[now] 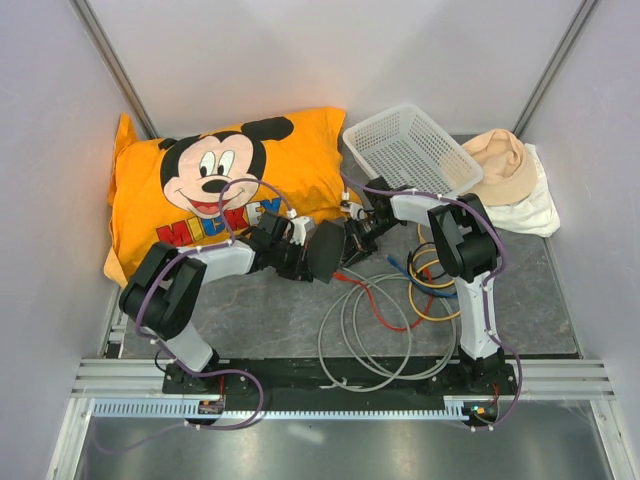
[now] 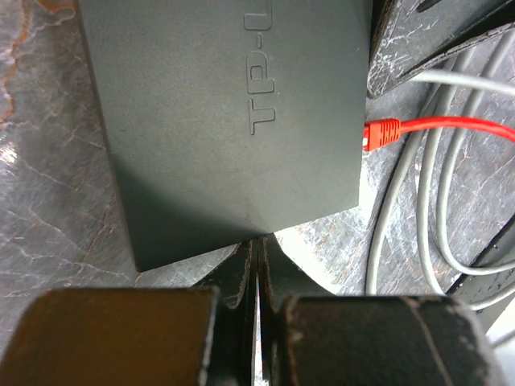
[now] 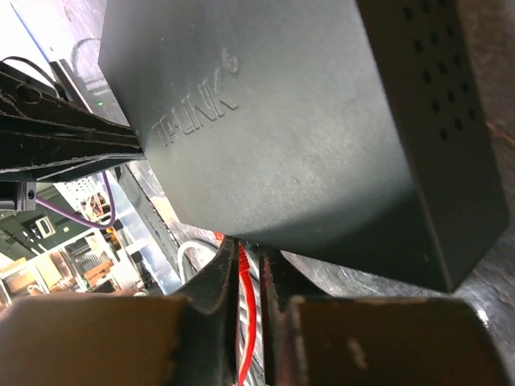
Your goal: Pull the plug from the switch port
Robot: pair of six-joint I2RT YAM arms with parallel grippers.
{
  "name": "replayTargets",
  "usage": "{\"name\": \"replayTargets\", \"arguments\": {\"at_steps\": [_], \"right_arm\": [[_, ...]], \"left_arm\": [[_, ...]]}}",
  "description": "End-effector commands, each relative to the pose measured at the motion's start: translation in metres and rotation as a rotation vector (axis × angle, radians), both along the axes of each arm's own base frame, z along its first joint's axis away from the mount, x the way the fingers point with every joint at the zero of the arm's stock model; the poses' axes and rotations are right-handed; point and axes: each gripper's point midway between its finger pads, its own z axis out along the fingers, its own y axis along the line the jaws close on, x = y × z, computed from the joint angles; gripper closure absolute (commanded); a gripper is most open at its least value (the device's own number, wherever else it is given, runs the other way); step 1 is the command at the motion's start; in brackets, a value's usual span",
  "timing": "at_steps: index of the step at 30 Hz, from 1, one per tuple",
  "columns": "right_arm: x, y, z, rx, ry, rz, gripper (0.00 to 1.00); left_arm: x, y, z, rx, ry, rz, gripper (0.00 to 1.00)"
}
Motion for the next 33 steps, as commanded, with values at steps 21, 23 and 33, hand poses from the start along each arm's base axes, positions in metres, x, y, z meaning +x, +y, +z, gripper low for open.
{"name": "replayTargets", "arguments": {"at_steps": [21,23,33], "right_arm": [[-0.011,-0.052,-0.059,-0.254,-0.076,0.177,1.00],[-0.017,-0.057,-0.065,-0.261,-0.052,0.206,1.00],[-0.047,-0.073,-0.075,-0.264,0.023,0.324,1.00]], "left_arm": [[0.043,-0.044,0.055,-0.165,-0.090,-0.051,0.98],[0.043,-0.045,0.060,-0.176,-0.102,-0.054,0.99],[0.043,-0.025,0.031,-0.051,-0.125,-0.042,0.98]]}}
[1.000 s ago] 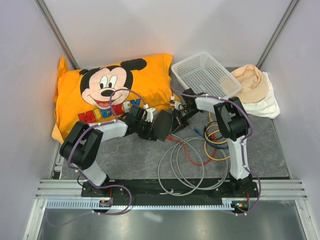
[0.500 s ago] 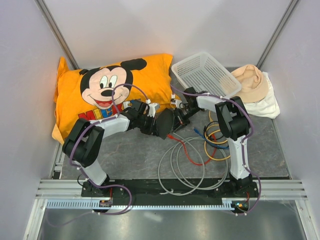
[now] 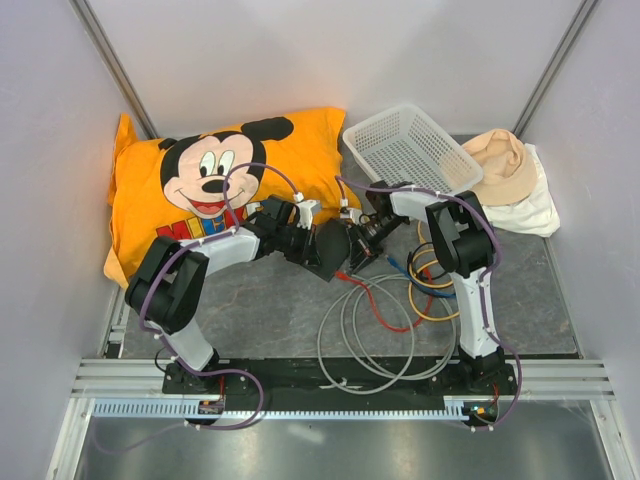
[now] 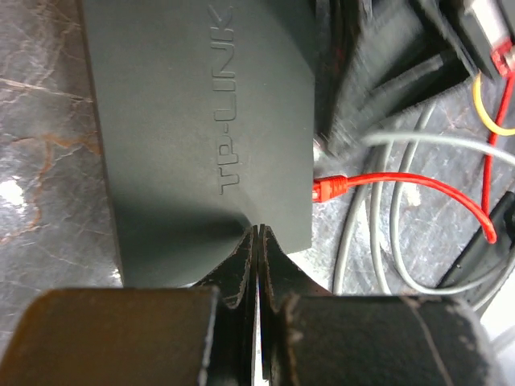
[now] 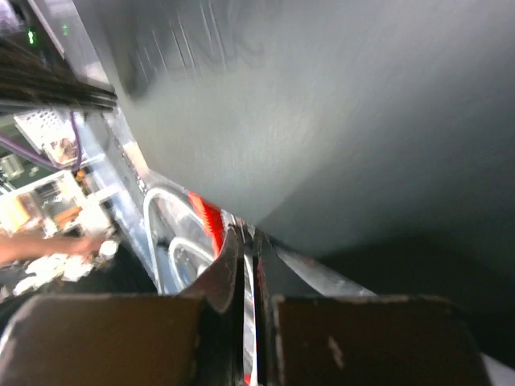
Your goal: Pull the plug from the switch port
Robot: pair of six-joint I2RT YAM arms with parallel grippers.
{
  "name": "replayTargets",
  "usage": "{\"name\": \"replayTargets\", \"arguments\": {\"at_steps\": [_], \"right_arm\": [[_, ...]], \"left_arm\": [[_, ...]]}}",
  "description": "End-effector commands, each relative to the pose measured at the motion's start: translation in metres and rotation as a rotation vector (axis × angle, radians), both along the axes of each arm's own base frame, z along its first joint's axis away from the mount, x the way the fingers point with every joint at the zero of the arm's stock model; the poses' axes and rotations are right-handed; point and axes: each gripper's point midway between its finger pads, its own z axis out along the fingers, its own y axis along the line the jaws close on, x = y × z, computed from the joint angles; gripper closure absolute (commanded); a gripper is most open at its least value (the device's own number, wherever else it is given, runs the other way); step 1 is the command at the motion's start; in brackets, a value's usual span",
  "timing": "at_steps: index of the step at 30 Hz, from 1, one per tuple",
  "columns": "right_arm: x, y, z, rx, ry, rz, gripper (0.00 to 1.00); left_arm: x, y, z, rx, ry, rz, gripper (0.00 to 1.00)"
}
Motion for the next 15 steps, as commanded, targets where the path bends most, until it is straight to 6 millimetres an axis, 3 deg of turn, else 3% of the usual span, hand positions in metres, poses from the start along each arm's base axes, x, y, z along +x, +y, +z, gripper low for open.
{"name": "replayTargets", "arguments": {"at_steps": [1,6,9,10,15], "right_arm": [[-0.036,-0.054,-0.064,-0.268,0.015,0.163,0.99],[-0.026,-0.057,-0.047,-0.266,-0.087,0.196,0.99],[0.003,-0.052,-0.014,-0.254,-0.255,0.181,0.99],[0.012,-0.050,0.006,-0.240,-0.332,0.179,1.00],[0.043,-0.065,0.065,-0.294,-0.590,0.202,0.99]], "left_arm": [[0.010,0.000,-0.001,0.015,-0.068,-0.009,0.99],[0.006,0.005,-0.010,0.031,-0.047,0.003,0.98],[0.006,0.004,-0.009,0.022,-0.049,0.014,0.99],[0.008,0.003,-0.006,0.015,-0.057,0.015,0.99],[0.010,0.002,-0.003,0.013,-0.068,0.015,0.99]]}}
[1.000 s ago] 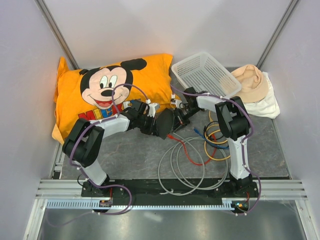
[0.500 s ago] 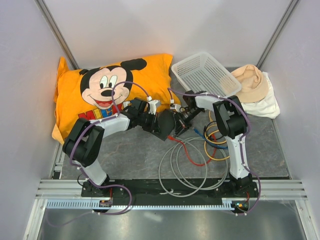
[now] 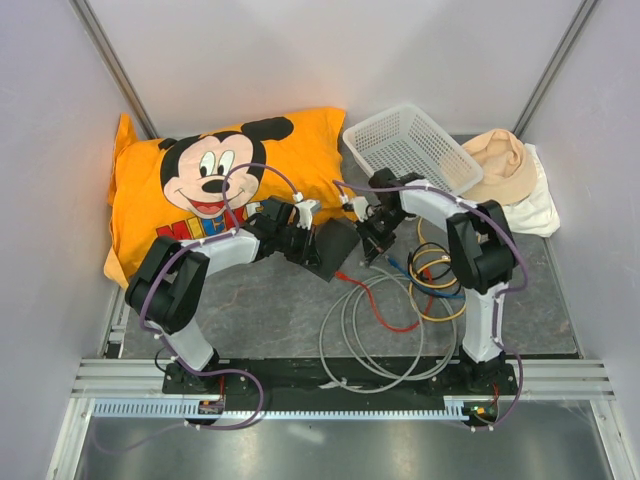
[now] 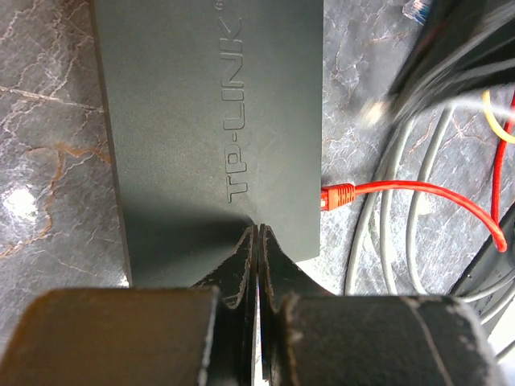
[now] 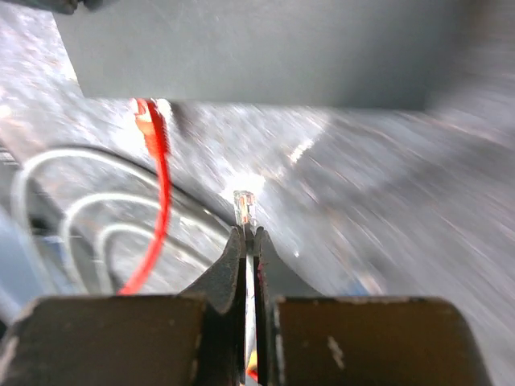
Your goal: Pull the plug from the switch port
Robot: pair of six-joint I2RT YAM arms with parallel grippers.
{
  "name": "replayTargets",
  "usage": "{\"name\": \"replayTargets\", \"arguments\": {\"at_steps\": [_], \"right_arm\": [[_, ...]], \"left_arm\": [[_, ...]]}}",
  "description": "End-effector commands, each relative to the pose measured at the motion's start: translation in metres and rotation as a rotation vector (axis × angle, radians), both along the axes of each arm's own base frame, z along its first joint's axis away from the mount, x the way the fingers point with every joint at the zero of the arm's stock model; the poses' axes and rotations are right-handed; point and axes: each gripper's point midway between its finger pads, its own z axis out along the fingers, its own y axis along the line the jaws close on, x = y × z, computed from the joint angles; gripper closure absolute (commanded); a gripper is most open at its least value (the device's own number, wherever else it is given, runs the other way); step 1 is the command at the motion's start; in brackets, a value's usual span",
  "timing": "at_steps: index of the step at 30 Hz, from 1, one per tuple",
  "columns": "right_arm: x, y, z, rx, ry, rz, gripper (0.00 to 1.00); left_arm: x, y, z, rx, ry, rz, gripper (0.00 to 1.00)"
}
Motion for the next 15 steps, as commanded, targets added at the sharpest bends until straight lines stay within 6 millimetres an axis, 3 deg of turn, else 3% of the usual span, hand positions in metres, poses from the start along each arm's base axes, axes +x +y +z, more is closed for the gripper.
{"name": "replayTargets", "arguments": {"at_steps": [1,4,7,10,11,13,15], "right_arm": [[0.044,-0.030,0.063,-0.103,-0.380,0.069,1.00],[0.050,-0.053,0.088,-0.171,-0.490,0.061,1.00],[0.057,-0.092,0.102,-0.275,-0.559,0.010,1.00],[0.064,-0.153,0.106,-0.374,-0.567,-0.108,0.99],[0.067,-0.186,0.104,-0.413,-0.551,-0.179,1.00],[0.073,-0.227,0.104,-0.494,-0.568,-0.226,1.00],[0.081,-0.280,0.103,-0.564,-0.579,-0.329,1.00]], "left_arm": [[0.005,0.001,0.001,0.011,-0.038,0.003,0.98],[0.006,0.001,0.003,0.007,-0.044,0.006,0.98],[0.007,0.002,0.003,0.010,-0.046,0.007,0.98],[0.007,0.000,0.002,0.008,-0.043,0.006,0.98],[0.009,-0.001,0.003,0.005,-0.044,0.006,0.98],[0.009,-0.002,-0.001,0.008,-0.029,0.004,0.98],[0.013,-0.005,0.001,-0.001,-0.028,0.004,0.99]]}}
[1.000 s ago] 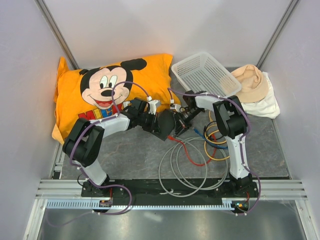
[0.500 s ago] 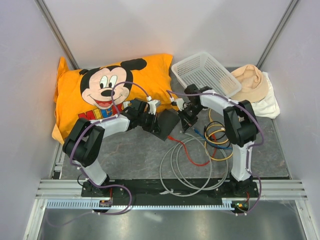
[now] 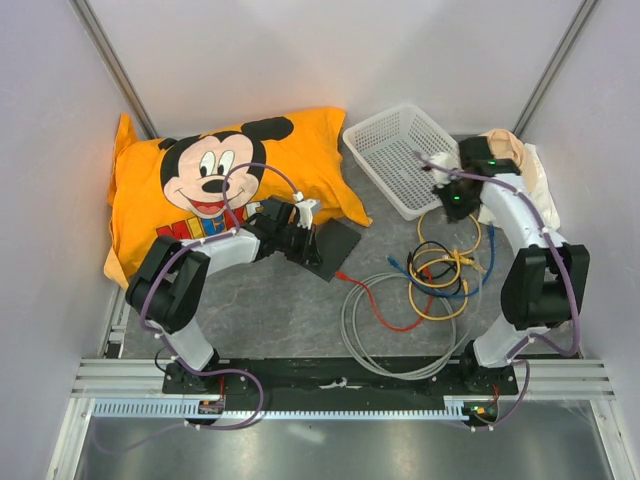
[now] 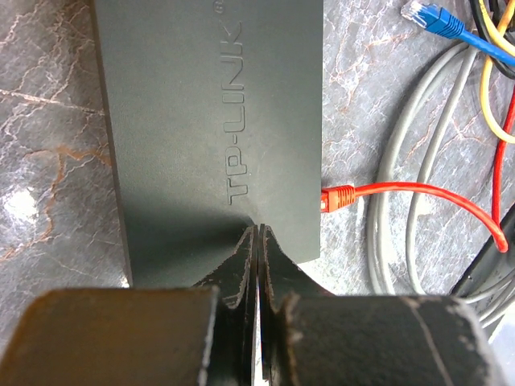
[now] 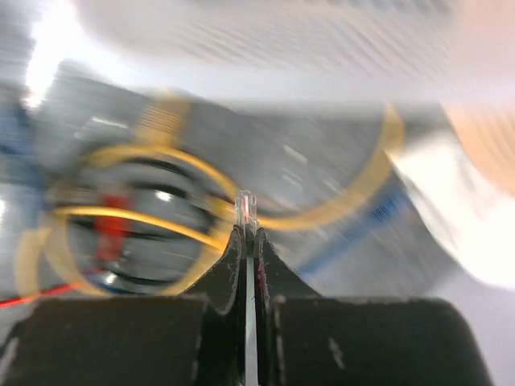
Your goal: Pull the plug from the switch port
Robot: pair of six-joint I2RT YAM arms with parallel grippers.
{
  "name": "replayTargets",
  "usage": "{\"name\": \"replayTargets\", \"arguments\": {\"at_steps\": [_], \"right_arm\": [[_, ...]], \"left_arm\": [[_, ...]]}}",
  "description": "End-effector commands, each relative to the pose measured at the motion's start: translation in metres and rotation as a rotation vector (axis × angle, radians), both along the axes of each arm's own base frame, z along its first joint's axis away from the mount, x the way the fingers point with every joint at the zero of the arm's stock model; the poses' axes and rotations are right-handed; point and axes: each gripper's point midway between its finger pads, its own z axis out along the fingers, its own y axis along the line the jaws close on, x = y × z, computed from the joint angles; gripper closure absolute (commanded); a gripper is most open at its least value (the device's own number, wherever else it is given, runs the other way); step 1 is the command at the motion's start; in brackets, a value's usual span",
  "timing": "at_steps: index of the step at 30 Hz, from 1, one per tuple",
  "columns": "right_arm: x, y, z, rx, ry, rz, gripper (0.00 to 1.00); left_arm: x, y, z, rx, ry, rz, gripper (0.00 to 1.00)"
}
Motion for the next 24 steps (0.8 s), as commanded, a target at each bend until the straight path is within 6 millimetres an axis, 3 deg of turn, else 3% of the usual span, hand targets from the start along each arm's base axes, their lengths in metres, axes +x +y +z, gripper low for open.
{"name": "replayTargets", "arguments": {"at_steps": [1,2,4,5,8,11,12,14,17,18,19,21,24], "right_arm": [[0.010,-0.127,-0.004,-0.194,-0.047,-0.232,0.99],[0.017,-0.145,0.004,-0.213,-0.073,-0.273,0.99],[0.025,-0.180,0.000,-0.210,-0.078,-0.377,0.99],[0.037,-0.189,0.010,-0.199,-0.113,-0.406,0.99],[0.048,-0.194,0.003,-0.156,-0.101,-0.450,0.99],[0.052,-0.173,-0.011,-0.043,-0.067,-0.463,0.75],[0.051,-0.165,-0.017,-0.013,-0.049,-0.461,0.60],[0.049,-0.150,-0.024,0.037,-0.026,-0.463,0.42],[0.052,-0.123,-0.012,0.166,-0.046,-0.427,0.33],[0.053,-0.115,0.003,0.203,-0.084,-0.402,0.31],[0.056,-0.091,0.016,0.291,-0.109,-0.337,0.30],[0.056,-0.064,0.039,0.358,-0.168,-0.255,0.29],[0.047,0.006,0.057,0.517,-0.144,-0.105,0.28]], "left_arm": [[0.012,-0.005,-0.001,0.002,-0.015,0.002,0.99],[0.014,-0.007,0.001,-0.002,-0.016,0.003,0.98],[0.016,-0.009,0.001,-0.005,-0.011,0.002,0.98],[0.017,-0.010,0.003,-0.009,-0.014,0.002,0.99],[0.018,-0.011,0.003,-0.010,-0.015,0.002,0.98],[0.018,-0.010,0.004,-0.005,-0.022,0.005,0.98],[0.018,-0.009,0.005,-0.002,-0.025,0.003,0.99],[0.017,-0.007,0.004,0.004,-0.028,0.002,0.98],[0.014,-0.005,0.004,0.013,-0.031,-0.004,0.98],[0.014,-0.004,0.003,0.015,-0.029,-0.006,0.98],[0.013,-0.003,0.002,0.018,-0.026,-0.005,0.98],[0.014,-0.004,0.003,0.017,-0.026,-0.004,0.99],[0.015,-0.005,0.001,0.017,-0.024,-0.007,0.99]]}}
